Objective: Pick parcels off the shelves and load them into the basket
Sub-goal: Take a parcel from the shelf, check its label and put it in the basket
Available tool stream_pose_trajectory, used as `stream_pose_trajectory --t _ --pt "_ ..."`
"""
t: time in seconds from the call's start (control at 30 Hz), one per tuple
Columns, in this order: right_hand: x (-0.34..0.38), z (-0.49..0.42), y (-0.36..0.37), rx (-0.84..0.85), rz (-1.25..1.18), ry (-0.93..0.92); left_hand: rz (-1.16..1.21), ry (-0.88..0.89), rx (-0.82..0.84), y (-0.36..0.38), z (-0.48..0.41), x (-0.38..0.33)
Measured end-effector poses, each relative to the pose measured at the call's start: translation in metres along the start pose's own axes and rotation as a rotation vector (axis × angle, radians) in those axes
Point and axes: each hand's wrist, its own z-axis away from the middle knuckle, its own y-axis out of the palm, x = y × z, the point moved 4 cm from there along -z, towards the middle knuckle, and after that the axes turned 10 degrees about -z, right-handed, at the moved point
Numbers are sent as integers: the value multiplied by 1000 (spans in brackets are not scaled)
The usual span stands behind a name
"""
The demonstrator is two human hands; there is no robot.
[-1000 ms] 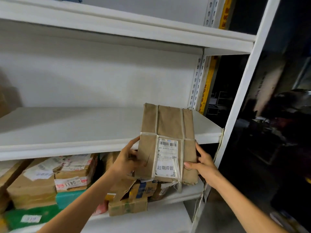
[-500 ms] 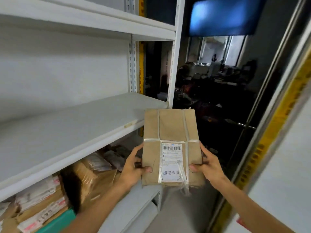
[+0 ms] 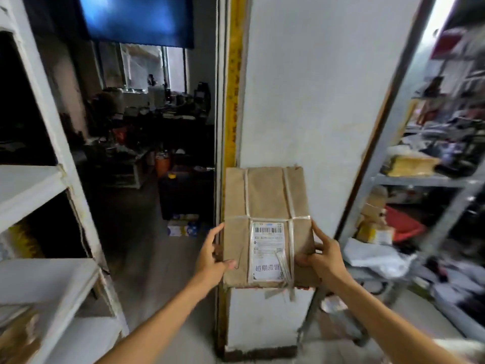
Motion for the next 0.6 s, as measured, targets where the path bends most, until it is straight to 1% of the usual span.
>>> stream_pose_trajectory --t 0.1,0.23,0.3,0.47,0.6 --pt "-3 13 -71 -131 16 17 -20 52 153 68 -20 -22" --pt "-4 32 -158 -334 -6 75 -78 168 354 158 -39 -61" --pt "-3 41 -188 -392 5 66 -101 201 401 191 -46 -73" --pt "-5 75 -273 -606 43 24 -85 292 600 298 -53 -112" --pt "-18 112 -325 -778 32 39 -89 383 710 380 -45 -131"
